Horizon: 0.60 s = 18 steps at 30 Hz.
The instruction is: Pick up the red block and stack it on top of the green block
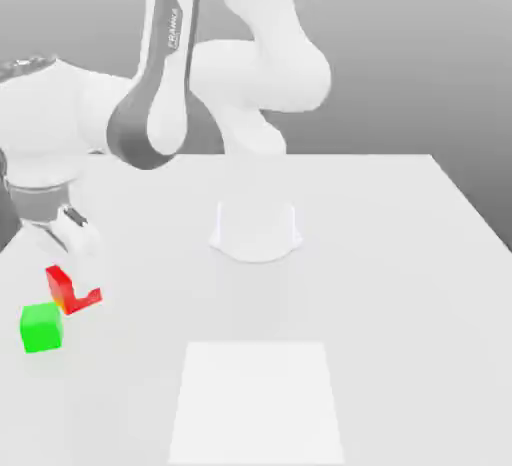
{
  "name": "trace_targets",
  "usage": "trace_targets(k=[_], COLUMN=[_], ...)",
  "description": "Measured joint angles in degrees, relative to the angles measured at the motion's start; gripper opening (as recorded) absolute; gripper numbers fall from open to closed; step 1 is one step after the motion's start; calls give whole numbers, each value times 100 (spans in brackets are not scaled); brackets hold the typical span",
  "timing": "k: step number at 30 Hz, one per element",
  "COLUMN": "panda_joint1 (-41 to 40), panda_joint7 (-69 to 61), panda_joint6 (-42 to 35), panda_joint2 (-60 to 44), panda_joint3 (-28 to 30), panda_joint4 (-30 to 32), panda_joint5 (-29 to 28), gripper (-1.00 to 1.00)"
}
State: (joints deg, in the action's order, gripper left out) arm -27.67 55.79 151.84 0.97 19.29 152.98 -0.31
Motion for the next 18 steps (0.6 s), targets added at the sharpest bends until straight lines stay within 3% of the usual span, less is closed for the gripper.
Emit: trace_targets(k=[2,4,6,14,15,18], panda_joint1=[-377,-977,-743,-762,-798,-798], panda_joint7=[-14,-62,-109,-463,-520,-520], panda_joint6=[-16,70,194,870,966,966], panda_joint2=[-73,-182,-315,-1065,-1177,-1177], panda_joint3=[103,-154,-463,-681,-728,-728], panda_joint4=[-120,-170,-197,-215,-209,-209], panda_joint5=[33,102,167,658,737,737], gripper=[-100,-100,-100,-100,100,100])
